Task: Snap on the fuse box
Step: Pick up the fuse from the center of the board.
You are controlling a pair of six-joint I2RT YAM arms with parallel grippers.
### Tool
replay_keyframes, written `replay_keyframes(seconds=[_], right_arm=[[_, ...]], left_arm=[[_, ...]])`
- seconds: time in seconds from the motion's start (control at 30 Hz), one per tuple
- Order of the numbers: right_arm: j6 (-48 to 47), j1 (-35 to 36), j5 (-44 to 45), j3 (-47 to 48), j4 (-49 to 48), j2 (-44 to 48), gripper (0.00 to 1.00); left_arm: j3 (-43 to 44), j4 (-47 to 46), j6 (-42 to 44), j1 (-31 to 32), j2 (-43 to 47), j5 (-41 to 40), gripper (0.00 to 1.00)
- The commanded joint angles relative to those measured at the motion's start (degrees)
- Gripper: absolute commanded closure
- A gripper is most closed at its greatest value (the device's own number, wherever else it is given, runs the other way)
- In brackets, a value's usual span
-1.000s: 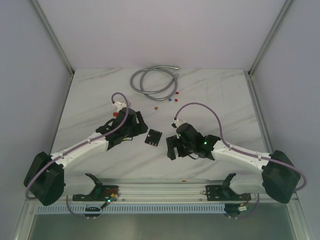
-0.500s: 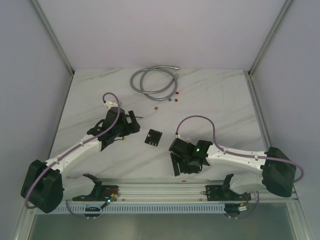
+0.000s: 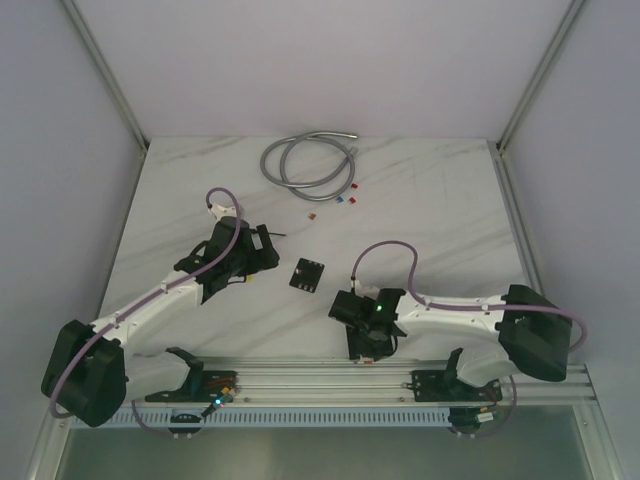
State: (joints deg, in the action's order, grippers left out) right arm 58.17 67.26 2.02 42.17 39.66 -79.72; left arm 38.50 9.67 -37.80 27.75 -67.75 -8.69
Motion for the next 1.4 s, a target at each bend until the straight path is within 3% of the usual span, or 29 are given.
replay_keyframes(seconds=[0.0, 0.63, 1.1, 1.37], right_arm=[[3.66, 0.93, 3.33, -1.33, -0.64, -0.62, 0.45], [3.10, 0.94, 3.09, -7.20, -7.50, -2.51, 0.49], [2.91, 2.15, 4.33, -4.73, -2.71, -1.22, 0.72], [2.03, 2.25, 5.17, -0.69, 1.77, 0.42, 0.76]], left_arm=[[-0.51, -0.04, 0.71, -0.22, 1.07, 1.00, 0.00], [-0.75, 0.07, -0.21, -0.26, 0.74, 1.74, 0.00], [-0.84, 0.06, -0.76, -0.23, 0.82, 1.83, 0.00], [-1.06, -0.02, -0.54, -0.24, 1.43, 1.66, 0.00]])
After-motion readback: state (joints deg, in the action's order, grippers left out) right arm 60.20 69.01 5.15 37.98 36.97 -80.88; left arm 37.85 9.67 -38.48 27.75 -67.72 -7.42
